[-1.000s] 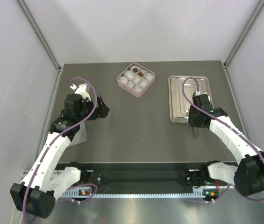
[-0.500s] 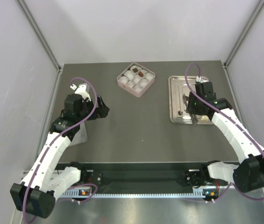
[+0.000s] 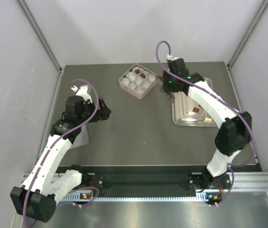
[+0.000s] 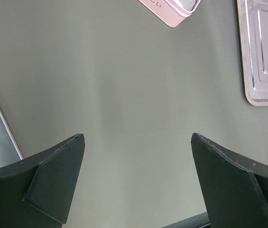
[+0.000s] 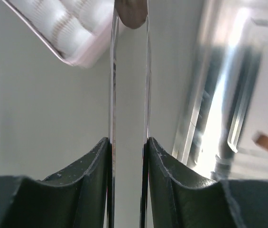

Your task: Pack the chocolate

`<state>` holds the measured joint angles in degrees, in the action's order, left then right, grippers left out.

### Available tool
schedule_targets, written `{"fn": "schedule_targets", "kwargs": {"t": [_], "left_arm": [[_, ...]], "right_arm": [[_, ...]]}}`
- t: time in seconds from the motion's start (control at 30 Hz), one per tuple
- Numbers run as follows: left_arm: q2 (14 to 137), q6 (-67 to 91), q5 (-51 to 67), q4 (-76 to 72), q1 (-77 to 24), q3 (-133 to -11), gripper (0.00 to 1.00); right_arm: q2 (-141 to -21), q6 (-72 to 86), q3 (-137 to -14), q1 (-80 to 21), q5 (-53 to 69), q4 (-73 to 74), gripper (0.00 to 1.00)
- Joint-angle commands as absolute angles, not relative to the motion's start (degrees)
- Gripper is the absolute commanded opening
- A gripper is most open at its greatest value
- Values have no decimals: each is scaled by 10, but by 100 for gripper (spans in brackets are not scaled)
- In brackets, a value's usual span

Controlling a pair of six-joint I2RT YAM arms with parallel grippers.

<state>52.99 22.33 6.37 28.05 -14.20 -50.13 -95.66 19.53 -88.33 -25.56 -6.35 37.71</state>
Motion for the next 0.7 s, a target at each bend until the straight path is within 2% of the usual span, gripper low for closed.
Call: {"fn": "schedule_targets", "kwargs": {"t": [0.0,0.23,0.67], "left_arm": [[520,217,58,254,-143,-503,99],[519,217,57,255,-143,-503,99],[523,217,59,255,-143,-504,99]], "right_arm": [[-1027,183,-974,-278,-81,345,31],[-1134,164,-1080,-287,-98,324,32],[-1202,124,-1107,-285,-149,294,36]]}}
